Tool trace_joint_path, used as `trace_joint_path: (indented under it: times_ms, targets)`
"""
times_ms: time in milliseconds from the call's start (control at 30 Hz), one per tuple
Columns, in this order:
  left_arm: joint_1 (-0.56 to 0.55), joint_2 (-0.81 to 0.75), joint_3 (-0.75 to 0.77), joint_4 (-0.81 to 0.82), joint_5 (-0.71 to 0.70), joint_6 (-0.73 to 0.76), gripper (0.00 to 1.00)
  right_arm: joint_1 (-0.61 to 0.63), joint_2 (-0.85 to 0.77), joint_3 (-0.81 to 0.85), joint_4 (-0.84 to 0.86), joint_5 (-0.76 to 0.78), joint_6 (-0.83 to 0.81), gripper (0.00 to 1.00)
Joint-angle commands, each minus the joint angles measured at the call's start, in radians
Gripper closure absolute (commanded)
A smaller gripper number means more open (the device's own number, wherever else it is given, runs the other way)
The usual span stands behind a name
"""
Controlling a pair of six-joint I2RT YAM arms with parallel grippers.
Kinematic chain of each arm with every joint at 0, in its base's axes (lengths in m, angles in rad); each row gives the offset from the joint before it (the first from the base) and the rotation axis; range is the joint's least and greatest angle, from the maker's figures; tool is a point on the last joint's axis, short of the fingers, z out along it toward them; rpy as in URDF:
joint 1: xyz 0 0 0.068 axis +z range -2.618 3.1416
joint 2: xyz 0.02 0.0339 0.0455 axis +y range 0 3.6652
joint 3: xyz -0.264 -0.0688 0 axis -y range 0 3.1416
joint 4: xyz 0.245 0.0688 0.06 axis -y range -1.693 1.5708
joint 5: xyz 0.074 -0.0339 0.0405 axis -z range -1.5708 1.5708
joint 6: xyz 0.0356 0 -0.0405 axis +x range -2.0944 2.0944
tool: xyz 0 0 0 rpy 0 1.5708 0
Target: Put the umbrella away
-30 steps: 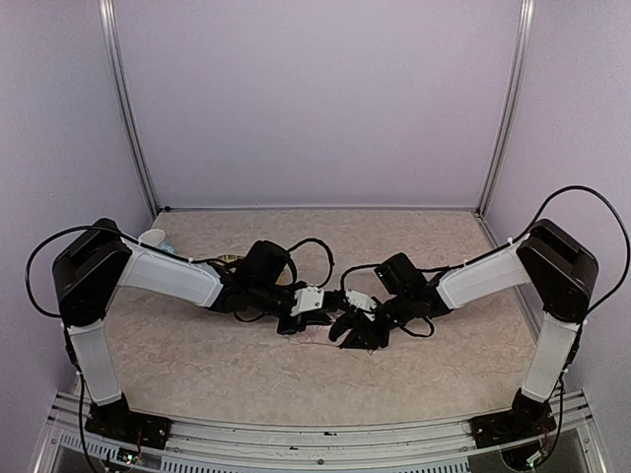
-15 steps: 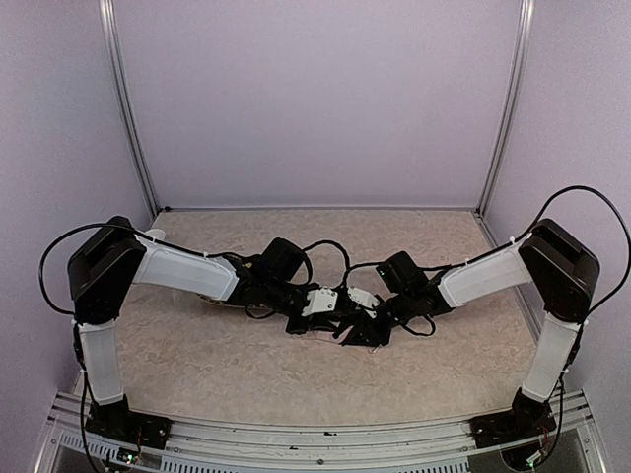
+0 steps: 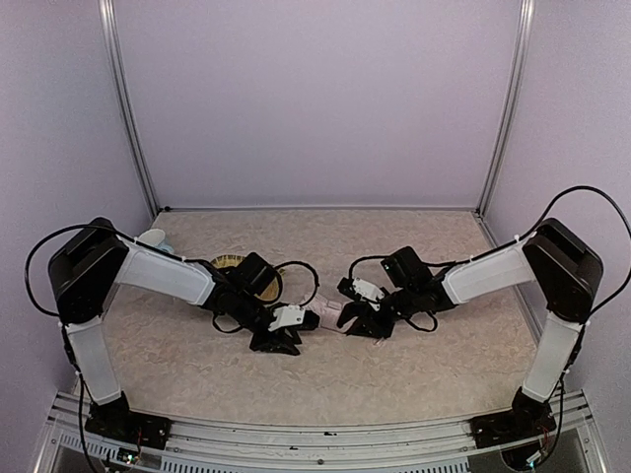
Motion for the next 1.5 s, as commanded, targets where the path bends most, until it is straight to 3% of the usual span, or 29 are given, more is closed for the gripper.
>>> trace_joint_path:
  times_ms: [0, 133, 300, 433, 533, 700, 800, 900, 967, 1033, 1100, 1267, 1367, 1467]
  targets:
    - [0.023, -0.169, -0.024, 0.048, -0.003, -0.062, 0.74, -0.023, -0.023, 0.001, -0.009, 0.057, 0.064, 1.00]
    - [0.040, -0.287, -0.091, 0.230, -0.036, -0.158, 0.68, -0.055, -0.036, 0.022, 0.005, 0.093, 0.220, 1.00]
    - [0.061, -0.396, -0.156, 0.446, -0.179, -0.338, 0.53, -0.155, -0.087, -0.010, 0.031, 0.105, 0.593, 1.00]
    - [0.065, -0.448, -0.168, 0.496, -0.330, -0.389, 0.40, -0.241, -0.208, -0.185, 0.296, 0.047, 0.862, 1.00]
    - [0.066, -0.468, -0.184, 0.503, -0.346, -0.381, 0.37, -0.281, -0.220, -0.226, 0.479, -0.162, 0.930, 1.00]
    - [0.068, -0.459, -0.205, 0.521, -0.297, -0.386, 0.37, -0.287, -0.195, -0.145, 0.666, -0.620, 0.960, 1.00]
    - [0.070, -0.471, -0.237, 0.580, -0.193, -0.387, 0.40, -0.276, -0.239, -0.113, 0.731, -0.794, 0.924, 1.00]
    - [0.077, -0.535, -0.341, 0.806, -0.032, -0.396, 0.39, -0.241, -0.292, -0.075, 0.608, -0.915, 0.774, 1.00]
    - [0.086, -0.561, -0.426, 1.031, 0.058, -0.432, 0.26, -0.188, -0.317, -0.053, 0.545, -0.978, 0.699, 1.00]
    - [0.084, -0.541, -0.421, 1.231, 0.138, -0.506, 0.12, -0.126, -0.324, -0.020, 0.500, -1.036, 0.614, 1.00]
    - [0.079, -0.497, -0.351, 1.281, 0.235, -0.602, 0.02, -0.075, -0.318, 0.029, 0.436, -1.075, 0.540, 1.00]
    - [0.005, -0.433, -0.274, 1.411, 0.448, -0.671, 0.01, -0.022, -0.295, 0.152, 0.275, -1.051, 0.422, 1.00]
    - [-0.055, -0.441, -0.265, 1.336, 0.489, -0.539, 0.01, -0.020, -0.289, 0.165, 0.283, -1.032, 0.419, 1.00]
    - [-0.101, -0.434, -0.211, 1.184, 0.436, -0.432, 0.02, -0.019, -0.262, 0.180, 0.253, -1.017, 0.400, 1.00]
